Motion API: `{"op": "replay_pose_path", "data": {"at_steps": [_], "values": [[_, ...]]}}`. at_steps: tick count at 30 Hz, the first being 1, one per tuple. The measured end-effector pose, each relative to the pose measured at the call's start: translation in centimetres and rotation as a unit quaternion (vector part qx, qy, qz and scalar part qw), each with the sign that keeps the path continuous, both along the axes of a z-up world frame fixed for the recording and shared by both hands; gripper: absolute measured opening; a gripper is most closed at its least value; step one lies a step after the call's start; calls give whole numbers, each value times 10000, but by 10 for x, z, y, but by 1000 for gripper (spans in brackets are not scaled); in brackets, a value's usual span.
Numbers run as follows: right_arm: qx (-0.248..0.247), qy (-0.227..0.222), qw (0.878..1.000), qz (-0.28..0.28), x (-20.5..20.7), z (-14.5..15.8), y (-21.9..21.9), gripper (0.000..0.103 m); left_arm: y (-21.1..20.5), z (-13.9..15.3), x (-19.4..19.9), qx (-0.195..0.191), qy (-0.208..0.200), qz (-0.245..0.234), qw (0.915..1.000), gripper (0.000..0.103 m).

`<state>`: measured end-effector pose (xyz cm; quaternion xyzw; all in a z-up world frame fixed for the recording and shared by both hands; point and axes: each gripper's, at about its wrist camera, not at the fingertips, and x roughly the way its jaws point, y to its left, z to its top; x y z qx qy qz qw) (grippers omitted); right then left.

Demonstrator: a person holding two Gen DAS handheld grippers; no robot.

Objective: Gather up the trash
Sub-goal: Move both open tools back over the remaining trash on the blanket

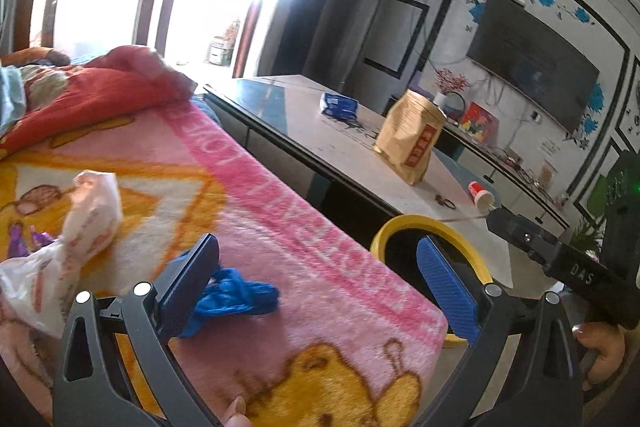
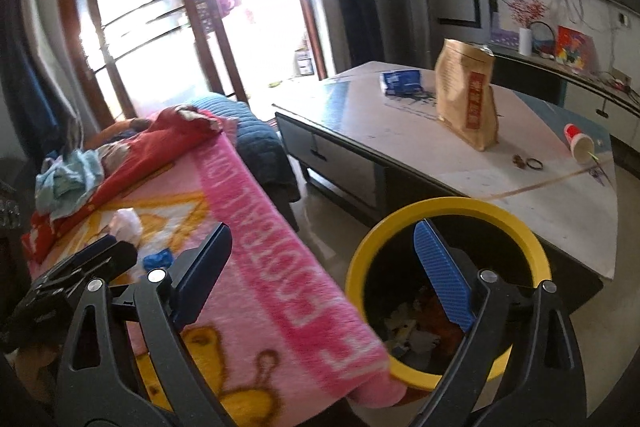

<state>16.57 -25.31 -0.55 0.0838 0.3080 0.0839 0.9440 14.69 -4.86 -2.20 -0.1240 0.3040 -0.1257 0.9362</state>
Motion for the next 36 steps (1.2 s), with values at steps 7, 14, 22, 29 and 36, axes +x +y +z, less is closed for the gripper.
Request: {"op": "replay_pose_path", "data": {"at_steps": [7, 14, 22, 29, 36], "values": [[-41, -3, 9995, 327, -4, 2, 30, 84, 29, 2, -13, -29, -34, 316, 9995, 96], [-99, 43, 9976, 686, -4, 0, 61, 85, 64, 3, -27, -44, -48, 687, 9976, 96], [-263, 246, 9915, 1254, 1, -14, 107, 86, 109, -3, -48, 28, 78, 1194, 9928, 96], [-465, 472, 9846, 1618, 13, -33, 146, 86, 148, -17, -65, 32, 312, 1596, 9867, 96], [-500, 768, 9780, 1875, 28, -53, 177, 86, 176, -35, -76, 62, 574, 1874, 9806, 96]]}}
